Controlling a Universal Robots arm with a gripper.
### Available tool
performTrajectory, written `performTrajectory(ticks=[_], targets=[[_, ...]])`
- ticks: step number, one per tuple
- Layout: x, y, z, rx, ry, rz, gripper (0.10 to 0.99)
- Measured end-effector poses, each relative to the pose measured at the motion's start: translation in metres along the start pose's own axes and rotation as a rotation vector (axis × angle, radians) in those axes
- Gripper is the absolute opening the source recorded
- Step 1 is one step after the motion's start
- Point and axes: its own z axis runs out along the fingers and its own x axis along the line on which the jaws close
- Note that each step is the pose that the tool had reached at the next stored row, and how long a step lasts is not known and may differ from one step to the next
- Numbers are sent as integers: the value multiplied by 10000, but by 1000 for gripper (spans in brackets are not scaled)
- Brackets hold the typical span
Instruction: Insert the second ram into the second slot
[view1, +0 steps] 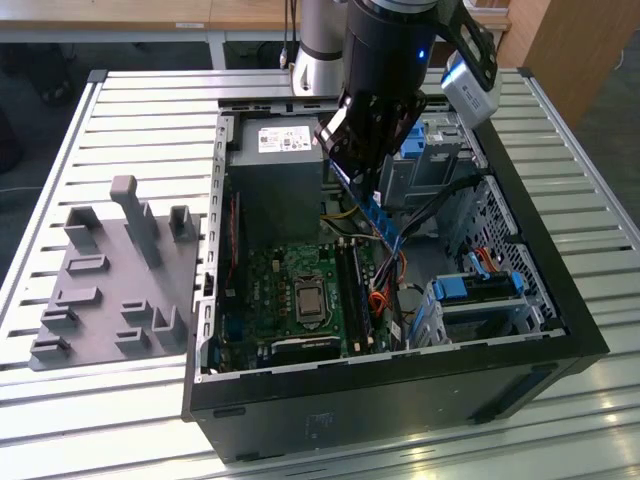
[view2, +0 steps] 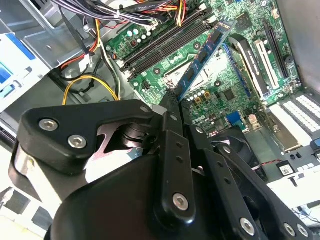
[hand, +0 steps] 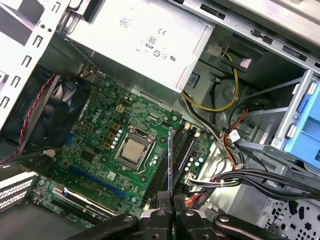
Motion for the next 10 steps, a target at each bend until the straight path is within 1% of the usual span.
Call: performTrajectory(ticks=[10], targets=[[0,0,1,5,-13,366,137]])
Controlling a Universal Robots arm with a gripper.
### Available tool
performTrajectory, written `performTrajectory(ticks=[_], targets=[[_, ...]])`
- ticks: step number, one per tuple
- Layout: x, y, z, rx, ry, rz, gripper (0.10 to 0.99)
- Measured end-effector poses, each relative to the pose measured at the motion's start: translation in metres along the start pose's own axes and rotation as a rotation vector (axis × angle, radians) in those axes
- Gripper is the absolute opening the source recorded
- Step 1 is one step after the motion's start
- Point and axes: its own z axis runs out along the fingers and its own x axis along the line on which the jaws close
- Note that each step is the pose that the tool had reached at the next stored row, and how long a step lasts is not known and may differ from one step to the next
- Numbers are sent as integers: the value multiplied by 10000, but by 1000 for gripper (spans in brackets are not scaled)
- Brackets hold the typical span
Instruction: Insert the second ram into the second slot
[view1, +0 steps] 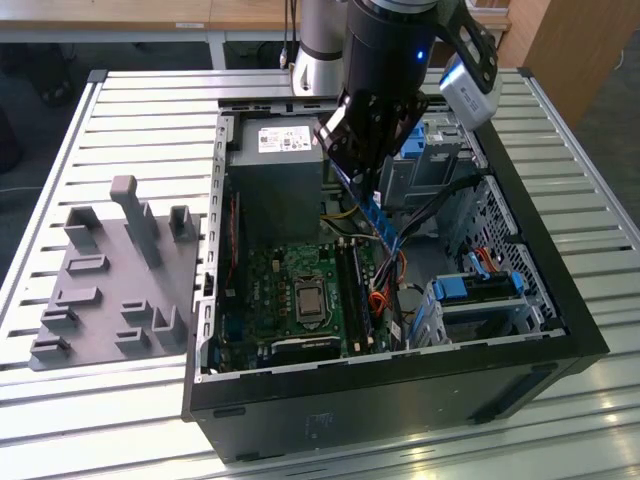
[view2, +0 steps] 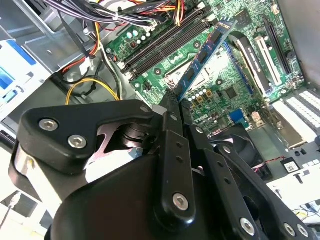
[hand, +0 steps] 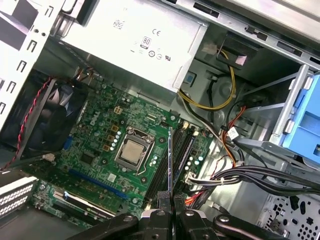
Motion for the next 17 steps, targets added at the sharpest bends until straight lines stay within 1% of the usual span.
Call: performTrajectory(ticks=[17], targets=[[0,0,1,6,-20,528,137]])
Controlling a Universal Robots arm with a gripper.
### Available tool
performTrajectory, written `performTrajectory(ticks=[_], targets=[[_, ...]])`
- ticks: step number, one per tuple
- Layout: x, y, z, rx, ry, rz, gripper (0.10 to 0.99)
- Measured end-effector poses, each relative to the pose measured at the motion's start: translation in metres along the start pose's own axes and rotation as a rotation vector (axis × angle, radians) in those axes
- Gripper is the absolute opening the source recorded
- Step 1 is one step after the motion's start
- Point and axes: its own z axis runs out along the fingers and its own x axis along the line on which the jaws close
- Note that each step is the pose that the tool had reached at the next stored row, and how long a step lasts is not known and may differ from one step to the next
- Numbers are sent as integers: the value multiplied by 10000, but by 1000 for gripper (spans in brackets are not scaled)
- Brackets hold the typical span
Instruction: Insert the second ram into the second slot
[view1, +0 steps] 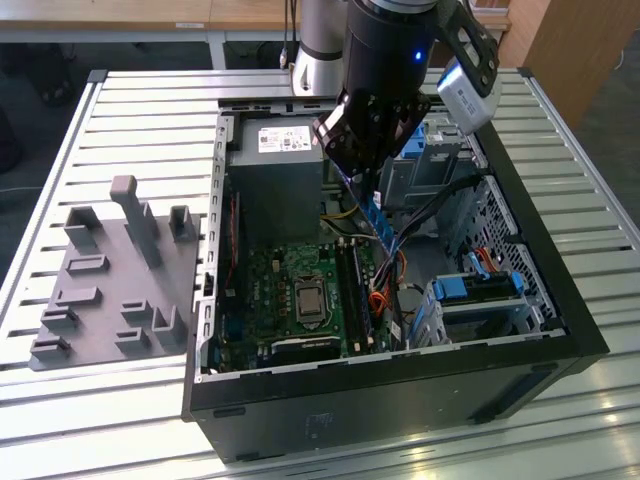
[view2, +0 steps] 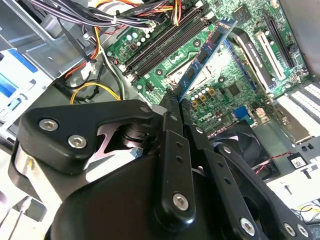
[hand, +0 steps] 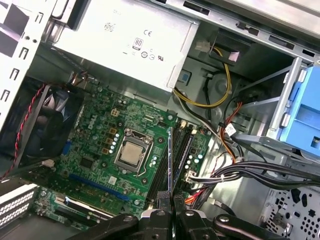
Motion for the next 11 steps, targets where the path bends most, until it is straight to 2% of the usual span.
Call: performTrajectory(ticks=[11], targets=[[0,0,0,4,-12,322,137]])
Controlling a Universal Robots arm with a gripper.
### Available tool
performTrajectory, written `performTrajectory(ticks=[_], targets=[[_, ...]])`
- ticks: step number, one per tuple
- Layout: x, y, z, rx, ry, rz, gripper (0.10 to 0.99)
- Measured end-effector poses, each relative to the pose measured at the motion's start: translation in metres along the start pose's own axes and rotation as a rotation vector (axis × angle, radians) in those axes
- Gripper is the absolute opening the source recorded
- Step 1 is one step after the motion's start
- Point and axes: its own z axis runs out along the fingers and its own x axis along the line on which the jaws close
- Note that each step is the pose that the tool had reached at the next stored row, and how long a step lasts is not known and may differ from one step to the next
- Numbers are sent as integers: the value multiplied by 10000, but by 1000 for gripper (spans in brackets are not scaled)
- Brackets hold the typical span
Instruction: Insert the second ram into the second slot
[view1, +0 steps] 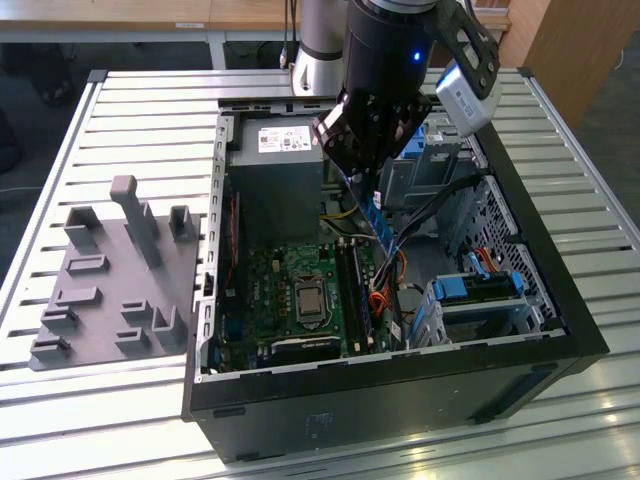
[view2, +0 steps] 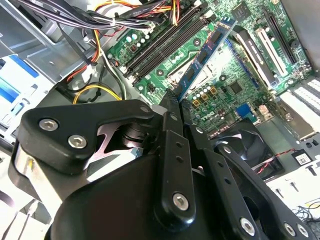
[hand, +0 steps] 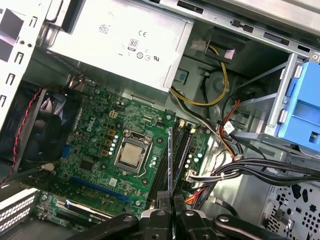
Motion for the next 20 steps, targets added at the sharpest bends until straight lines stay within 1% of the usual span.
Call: performTrajectory(ticks=[20], targets=[[0,0,0,7,-21,566,137]])
